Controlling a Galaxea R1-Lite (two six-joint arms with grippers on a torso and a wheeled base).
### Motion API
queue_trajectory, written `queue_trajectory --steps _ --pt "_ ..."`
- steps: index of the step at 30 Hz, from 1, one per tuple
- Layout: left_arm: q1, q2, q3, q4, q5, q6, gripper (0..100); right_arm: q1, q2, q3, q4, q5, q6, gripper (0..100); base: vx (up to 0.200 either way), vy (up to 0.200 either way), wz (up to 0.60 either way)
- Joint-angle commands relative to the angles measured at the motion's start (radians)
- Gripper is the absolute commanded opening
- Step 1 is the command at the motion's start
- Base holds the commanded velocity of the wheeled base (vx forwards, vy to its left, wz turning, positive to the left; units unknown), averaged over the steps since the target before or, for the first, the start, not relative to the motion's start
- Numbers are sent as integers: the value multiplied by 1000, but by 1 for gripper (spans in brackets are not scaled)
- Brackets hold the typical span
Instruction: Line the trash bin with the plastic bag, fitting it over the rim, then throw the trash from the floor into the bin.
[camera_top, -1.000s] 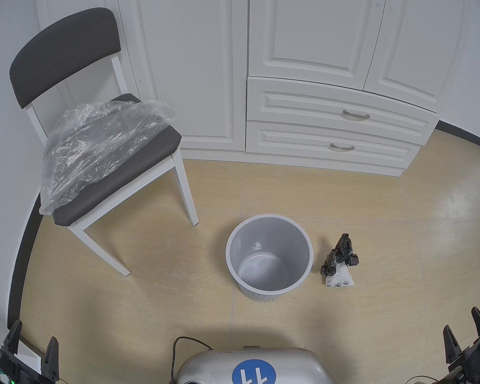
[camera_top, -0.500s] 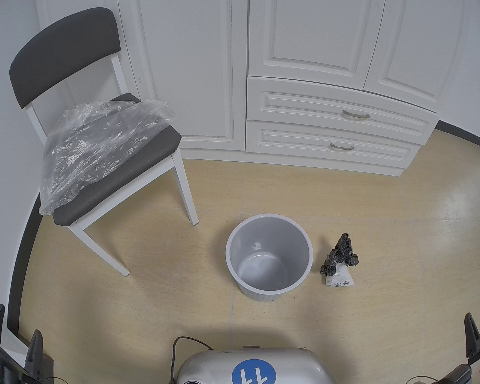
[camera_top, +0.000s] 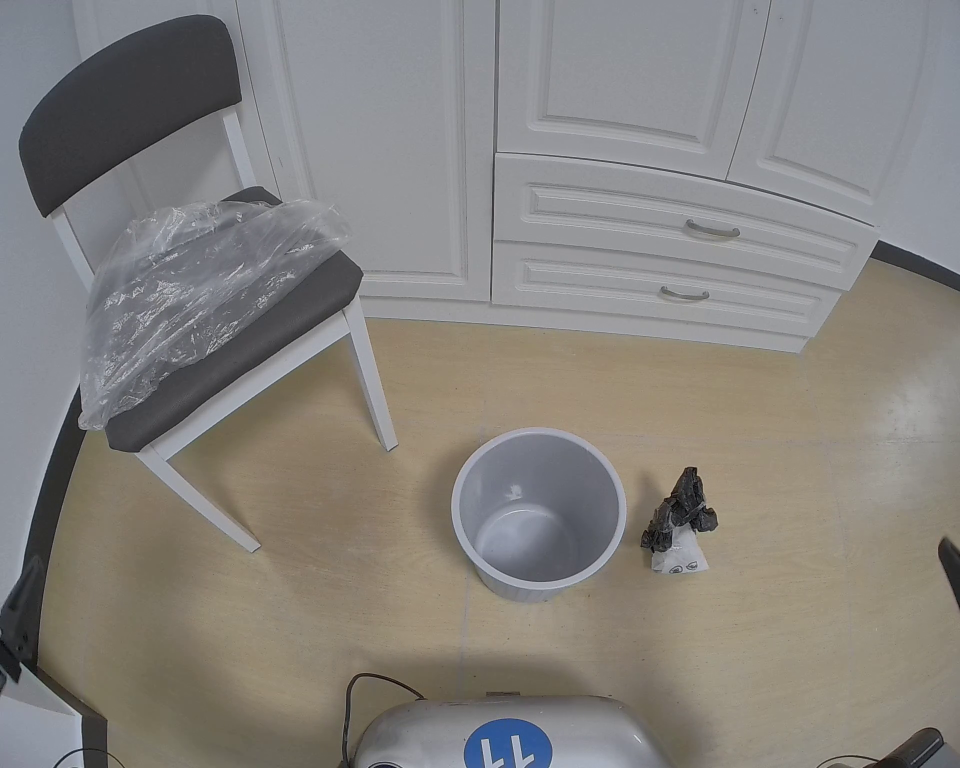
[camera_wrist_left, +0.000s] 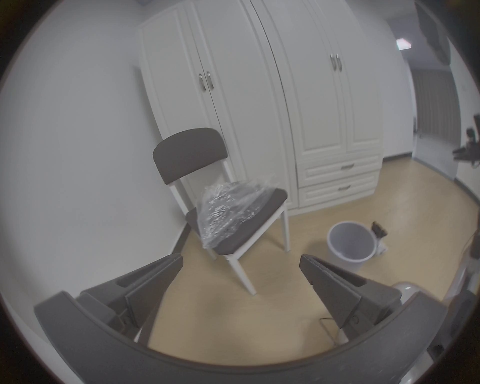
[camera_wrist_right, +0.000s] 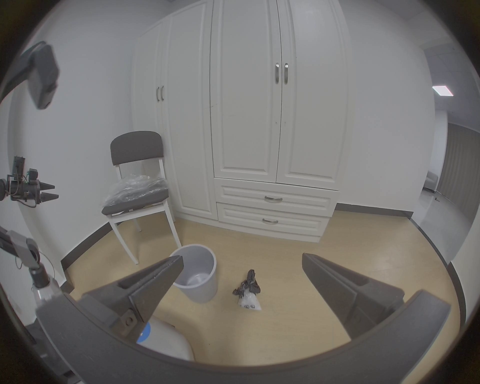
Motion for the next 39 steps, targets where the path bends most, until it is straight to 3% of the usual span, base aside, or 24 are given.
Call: queue_trajectory --steps 1,5,6,9,11,15,21,39 --pt "68 416 -177 -47 126 196 100 33 409 -152 -209 -20 18 100 0 0 0" --pt "206 543 -186 -141 112 335 100 123 483 -150 -332 -136 40 100 0 0 0" --pt "269 606 -186 -199 99 391 100 200 489 -143 -348 -195 75 100 0 0 0" --pt "316 712 -198 -280 43 401 100 339 485 -111 -358 -279 161 100 0 0 0" --pt "341 767 -215 -288 10 400 100 392 494 -107 -358 -305 191 100 0 0 0" --pt "385 853 -230 -293 -41 395 100 398 521 -115 -362 -314 210 100 0 0 0" --pt "415 979 -278 -317 -43 384 100 398 523 -115 -362 -313 222 100 0 0 0" --pt "421 1210 -350 -512 -47 338 100 398 526 -120 -364 -310 236 100 0 0 0"
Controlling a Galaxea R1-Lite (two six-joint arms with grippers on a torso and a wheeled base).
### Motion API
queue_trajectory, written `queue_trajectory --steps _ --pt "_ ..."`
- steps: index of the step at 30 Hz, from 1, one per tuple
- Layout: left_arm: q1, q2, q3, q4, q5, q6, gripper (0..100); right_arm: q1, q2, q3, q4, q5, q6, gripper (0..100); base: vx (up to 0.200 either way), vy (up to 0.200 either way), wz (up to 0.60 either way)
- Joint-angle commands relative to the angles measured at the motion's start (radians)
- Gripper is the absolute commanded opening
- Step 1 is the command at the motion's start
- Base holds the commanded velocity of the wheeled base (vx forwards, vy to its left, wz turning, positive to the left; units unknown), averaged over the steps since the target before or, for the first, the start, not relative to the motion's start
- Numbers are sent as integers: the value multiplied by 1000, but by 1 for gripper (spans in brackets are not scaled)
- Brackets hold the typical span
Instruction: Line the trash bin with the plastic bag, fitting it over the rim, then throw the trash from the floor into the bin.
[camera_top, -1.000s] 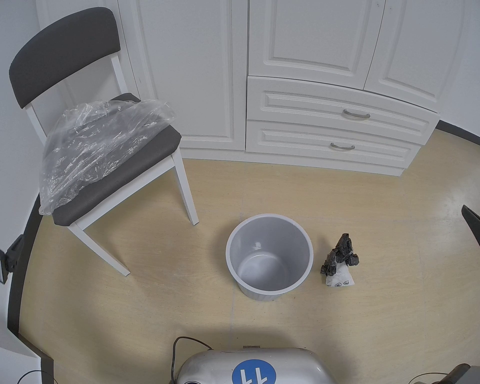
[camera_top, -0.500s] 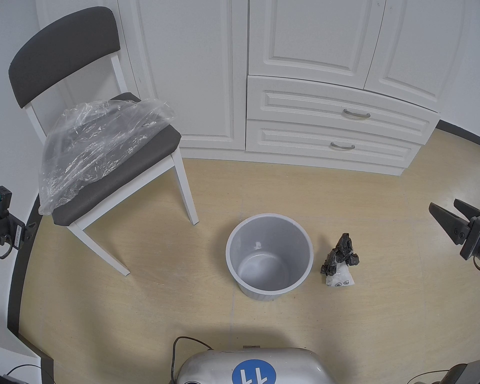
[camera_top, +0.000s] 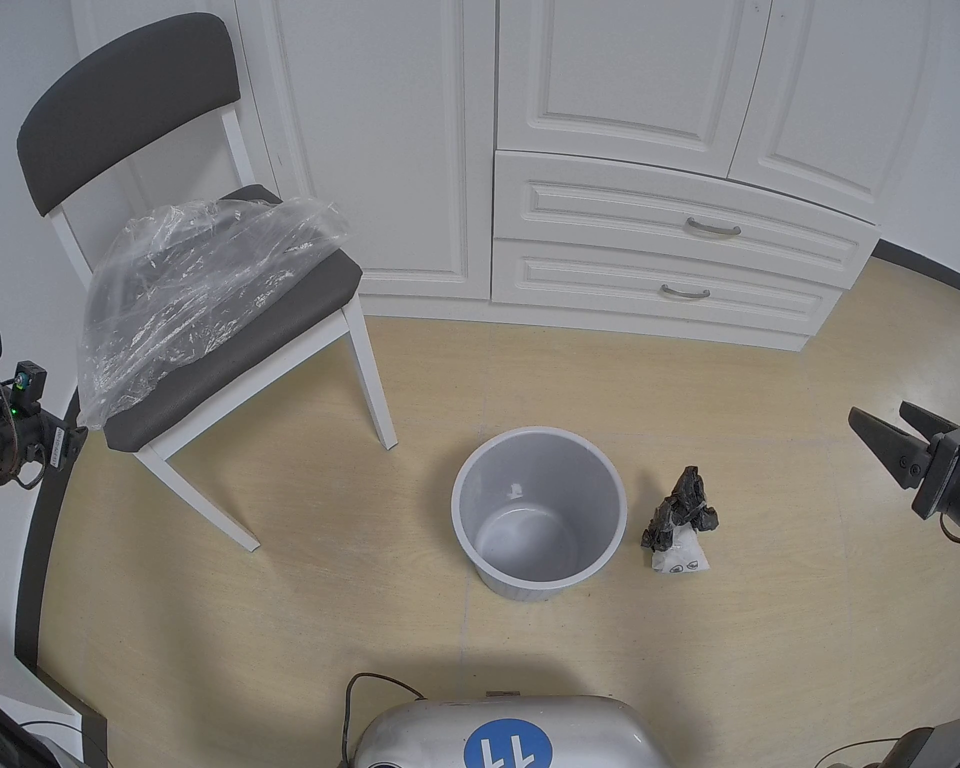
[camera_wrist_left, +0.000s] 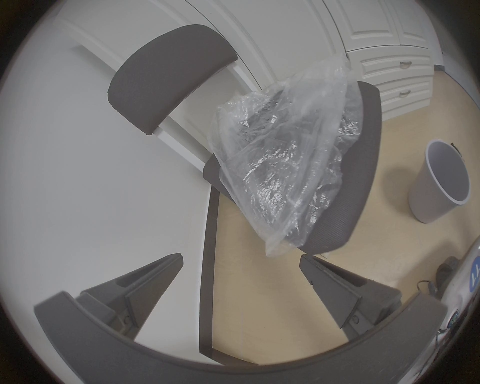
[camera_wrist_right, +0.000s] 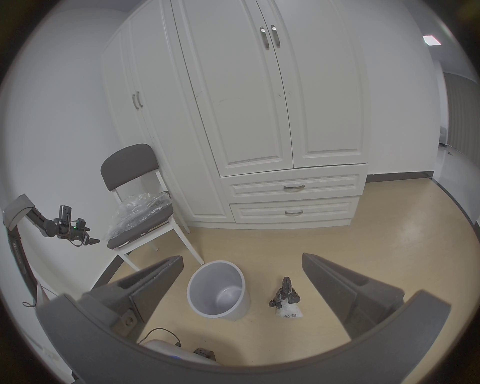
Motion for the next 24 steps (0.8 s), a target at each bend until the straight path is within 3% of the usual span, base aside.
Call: queue_trajectory --steps 1,18,24 --pt "0 72 -11 -27 0 -13 100 0 -3 -4 0 0 0 100 0 0 0" --pt "-29 212 -8 -276 -1 -234 100 0 -17 -4 -37 0 0 100 0 0 0" --pt "-47 249 66 -497 0 -327 100 0 -18 -4 -39 0 0 100 0 0 0"
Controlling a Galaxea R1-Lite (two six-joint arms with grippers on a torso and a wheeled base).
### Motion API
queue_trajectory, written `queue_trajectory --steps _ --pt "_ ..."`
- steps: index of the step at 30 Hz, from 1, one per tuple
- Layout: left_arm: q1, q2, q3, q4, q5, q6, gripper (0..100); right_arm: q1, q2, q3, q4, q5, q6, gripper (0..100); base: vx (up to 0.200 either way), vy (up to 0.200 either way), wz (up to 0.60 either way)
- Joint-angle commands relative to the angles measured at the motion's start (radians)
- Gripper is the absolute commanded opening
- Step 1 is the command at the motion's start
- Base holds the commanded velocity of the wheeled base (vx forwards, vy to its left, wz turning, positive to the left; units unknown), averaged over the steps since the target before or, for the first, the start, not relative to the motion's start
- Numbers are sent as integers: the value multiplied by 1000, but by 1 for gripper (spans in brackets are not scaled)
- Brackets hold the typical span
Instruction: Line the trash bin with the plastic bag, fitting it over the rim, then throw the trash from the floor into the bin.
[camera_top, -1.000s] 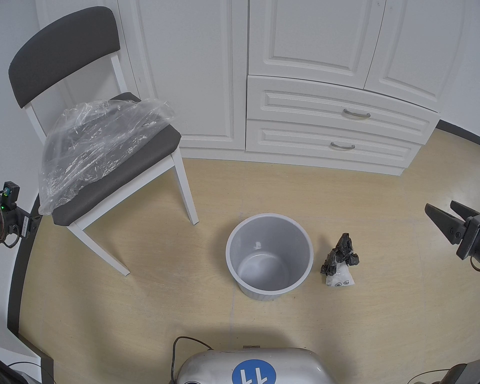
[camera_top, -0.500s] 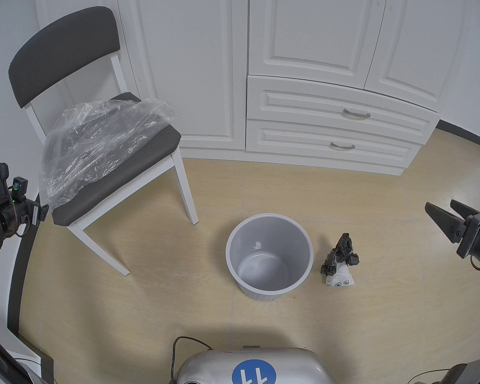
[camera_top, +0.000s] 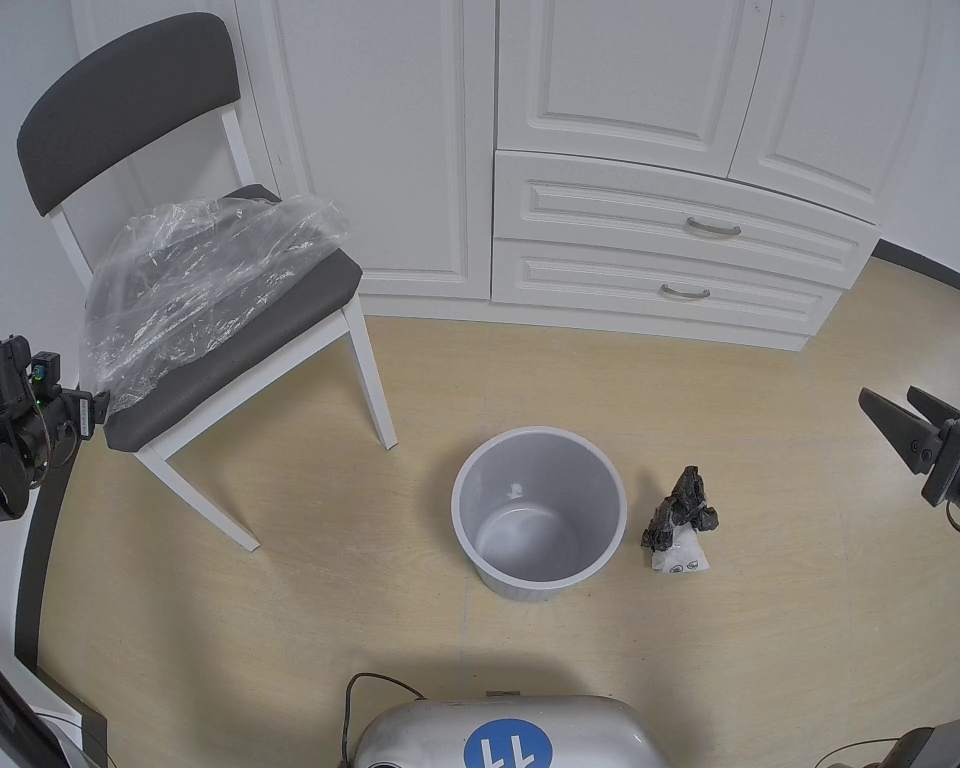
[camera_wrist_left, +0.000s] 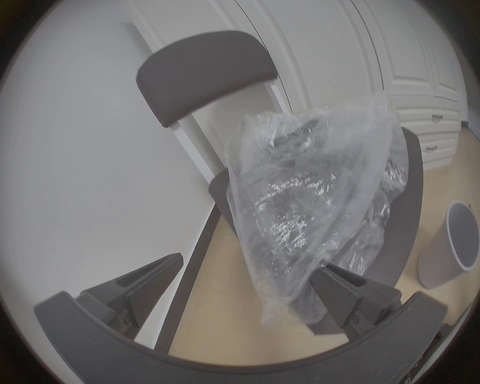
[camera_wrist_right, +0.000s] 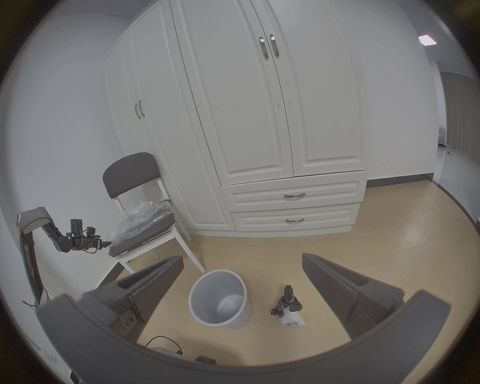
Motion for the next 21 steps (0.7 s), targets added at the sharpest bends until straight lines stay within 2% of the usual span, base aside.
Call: queue_trajectory --steps 1,7,10,21 --pt "-15 44 72 -144 1 -57 100 0 -6 1 -2 0 2 100 0 0 0" --pt "-15 118 127 -340 1 -70 100 0 -7 4 -3 1 2 100 0 0 0" --pt "-24 152 152 -454 1 -109 100 2 -7 4 -3 1 2 100 0 0 0" --pt "-29 168 244 -685 1 -135 100 5 -6 6 -3 4 3 100 0 0 0"
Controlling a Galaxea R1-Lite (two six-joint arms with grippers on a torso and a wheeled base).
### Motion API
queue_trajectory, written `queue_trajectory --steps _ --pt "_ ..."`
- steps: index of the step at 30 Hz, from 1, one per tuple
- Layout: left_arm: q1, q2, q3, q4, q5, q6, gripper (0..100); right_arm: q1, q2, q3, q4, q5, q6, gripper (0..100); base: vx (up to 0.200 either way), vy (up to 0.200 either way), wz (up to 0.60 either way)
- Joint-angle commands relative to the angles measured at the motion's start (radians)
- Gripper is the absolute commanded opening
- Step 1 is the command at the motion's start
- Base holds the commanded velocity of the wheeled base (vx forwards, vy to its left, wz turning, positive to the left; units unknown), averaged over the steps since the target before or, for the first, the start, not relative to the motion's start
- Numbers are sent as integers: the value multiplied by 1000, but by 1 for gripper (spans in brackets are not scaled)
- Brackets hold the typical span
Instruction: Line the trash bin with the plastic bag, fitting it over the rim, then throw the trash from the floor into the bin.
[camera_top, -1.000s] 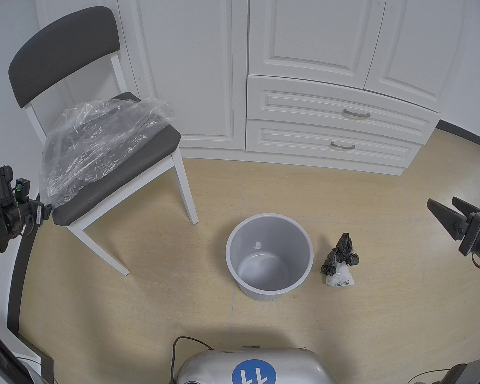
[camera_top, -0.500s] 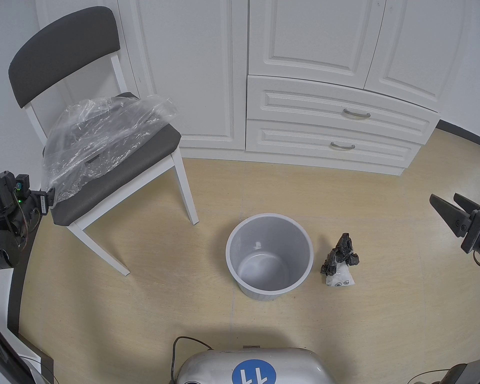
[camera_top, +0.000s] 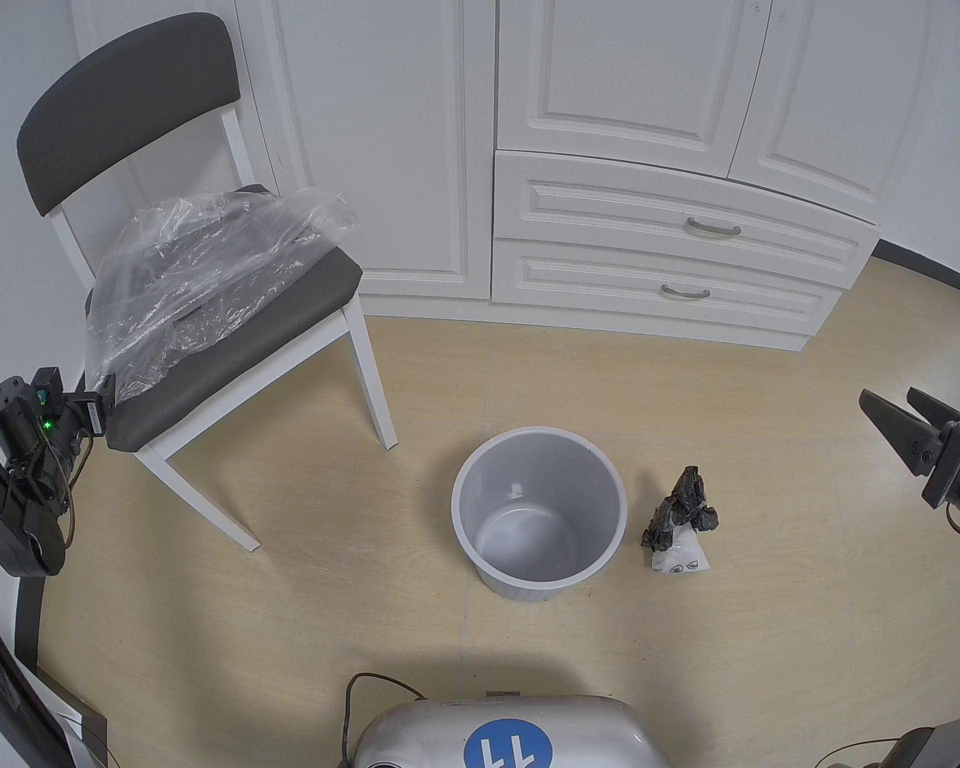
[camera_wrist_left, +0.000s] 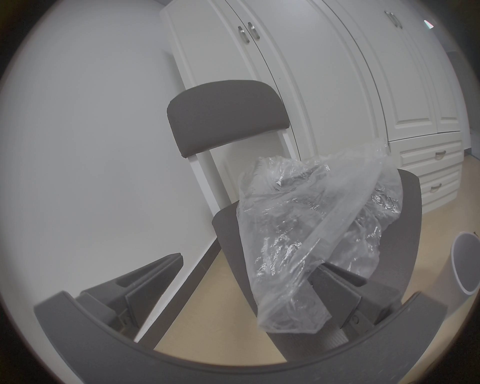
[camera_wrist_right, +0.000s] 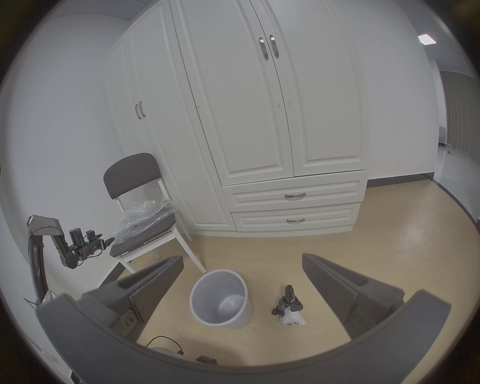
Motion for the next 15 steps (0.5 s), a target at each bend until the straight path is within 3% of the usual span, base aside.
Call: queue_trajectory --steps 1,6,7,15 --pt "-2 14 42 -34 1 -4 100 4 0 1 0 1 0 100 0 0 0" --pt "-2 11 45 -46 1 -4 100 5 -1 1 0 1 0 100 0 0 0" --pt "-2 13 45 -47 1 -4 0 5 -1 1 0 1 0 100 0 0 0" --pt "-11 19 55 -67 2 -5 0 7 0 1 0 1 0 100 0 0 0"
